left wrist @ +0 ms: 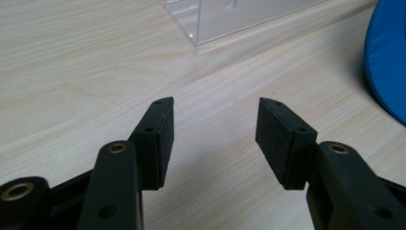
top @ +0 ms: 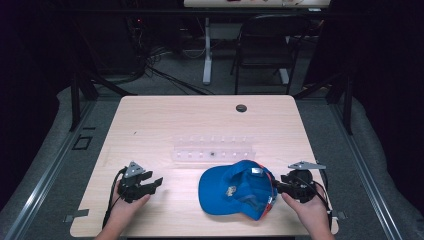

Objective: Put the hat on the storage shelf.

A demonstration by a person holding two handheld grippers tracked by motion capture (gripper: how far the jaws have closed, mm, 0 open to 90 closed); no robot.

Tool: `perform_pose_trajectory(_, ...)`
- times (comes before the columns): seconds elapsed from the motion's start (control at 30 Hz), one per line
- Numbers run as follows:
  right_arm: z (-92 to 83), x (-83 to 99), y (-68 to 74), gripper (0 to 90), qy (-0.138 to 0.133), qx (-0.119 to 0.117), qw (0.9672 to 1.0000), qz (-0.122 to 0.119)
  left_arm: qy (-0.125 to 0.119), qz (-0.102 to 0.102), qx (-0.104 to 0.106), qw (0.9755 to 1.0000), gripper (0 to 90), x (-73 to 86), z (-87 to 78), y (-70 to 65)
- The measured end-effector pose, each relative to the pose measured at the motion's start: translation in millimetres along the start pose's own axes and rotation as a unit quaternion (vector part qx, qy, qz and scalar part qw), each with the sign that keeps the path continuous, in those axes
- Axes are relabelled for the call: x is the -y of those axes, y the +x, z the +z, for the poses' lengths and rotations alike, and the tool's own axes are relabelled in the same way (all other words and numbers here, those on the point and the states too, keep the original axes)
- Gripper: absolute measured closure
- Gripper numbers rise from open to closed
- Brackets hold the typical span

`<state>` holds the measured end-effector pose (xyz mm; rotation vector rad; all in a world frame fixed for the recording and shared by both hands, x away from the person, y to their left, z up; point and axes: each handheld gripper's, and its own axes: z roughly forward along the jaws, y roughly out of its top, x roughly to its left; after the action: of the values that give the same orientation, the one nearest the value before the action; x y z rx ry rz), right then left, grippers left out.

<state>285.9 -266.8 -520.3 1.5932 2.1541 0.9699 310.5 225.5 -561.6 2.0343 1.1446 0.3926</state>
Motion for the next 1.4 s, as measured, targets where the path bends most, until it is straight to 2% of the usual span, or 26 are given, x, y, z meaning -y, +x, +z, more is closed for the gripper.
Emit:
perform_pose_trajectory(0.1,-0.9,-4.9,-2.5,56.1,0.013,-0.013,0.9998,0.003,0.0,-0.001,0.001,1.0,48.4,0.2,-0.6,-0.3)
perform_pose_trajectory(0.23,-1.8,-10.5,-3.7,53.9,0.027,-0.012,0.9996,0.001,-0.001,0.0,0.0,1.0,48.3,0.1,-0.8,0.1)
perform_pose_trajectory(0.33,-3.6,-15.5,-5.0,53.6,0.039,-0.02,0.999,0.003,0.001,0.001,0.0,1.0,48.1,0.1,-0.2,-0.6)
perform_pose_trajectory(0.47,-4.0,-23.2,-9.4,53.6,0.054,-0.051,0.997,0.021,0.0,0.004,0.0,1.0,47.9,0.1,0.9,-1.9)
perform_pose_trajectory(0.53,-4.1,-26.4,-12.0,53.6,0.063,-0.067,0.9953,0.03,0.003,0.007,0.001,1.0,47.7,0.0,0.8,-2.0)
perform_pose_trajectory(0.6,-3.8,-28.4,-13.6,53.6,0.07,-0.078,0.9938,0.036,-0.002,0.005,-0.007,1.0,47.6,0.5,1.6,-3.2)
perform_pose_trajectory(0.63,-3.5,-28.9,-13.8,53.6,0.072,-0.082,0.9932,0.039,0.003,0.007,0.002,1.0,47.6,0.1,1.0,-2.1)
perform_pose_trajectory(0.67,-3.3,-29.5,-14.7,53.8,0.078,-0.088,0.9923,0.039,0.003,0.007,0.002,1.0,47.6,0.1,1.0,-2.0)
perform_pose_trajectory(0.83,1.5,-29.1,-17.6,55.3,0.095,-0.106,0.9885,0.051,0.001,0.005,0.003,1.0,47.6,0.1,0.9,-2.7)
perform_pose_trajectory(0.9,5.1,-27.1,-20.4,55.7,0.105,-0.115,0.9858,0.063,0.0,0.004,0.003,1.0,47.6,0.2,1.0,-3.0)
perform_pose_trajectory(1.13,13.0,-21.9,-23.0,56.6,0.119,-0.13,0.9816,0.074,-0.003,0.004,-0.005,1.0,47.6,0.5,1.9,-3.5)
perform_pose_trajectory(1.17,15.5,-20.8,-23.2,58.0,0.122,-0.14,0.9791,0.083,0.002,0.004,0.005,1.0,47.6,0.0,1.1,-2.4)
perform_pose_trajectory(1.2,16.7,-20.4,-23.6,58.5,0.124,-0.148,0.9773,0.087,0.002,0.004,0.005,1.0,47.6,0.0,1.1,-2.4)
perform_pose_trajectory(1.23,16.7,-20.4,-23.6,58.5,0.124,-0.148,0.9773,0.087,0.002,0.005,0.005,1.0,47.6,0.0,1.0,-2.4)
perform_pose_trajectory(1.4,20.5,-19.2,-22.1,60.7,0.132,-0.17,0.9714,0.1,0.002,0.007,0.003,1.0,47.6,-0.1,0.6,-1.7)
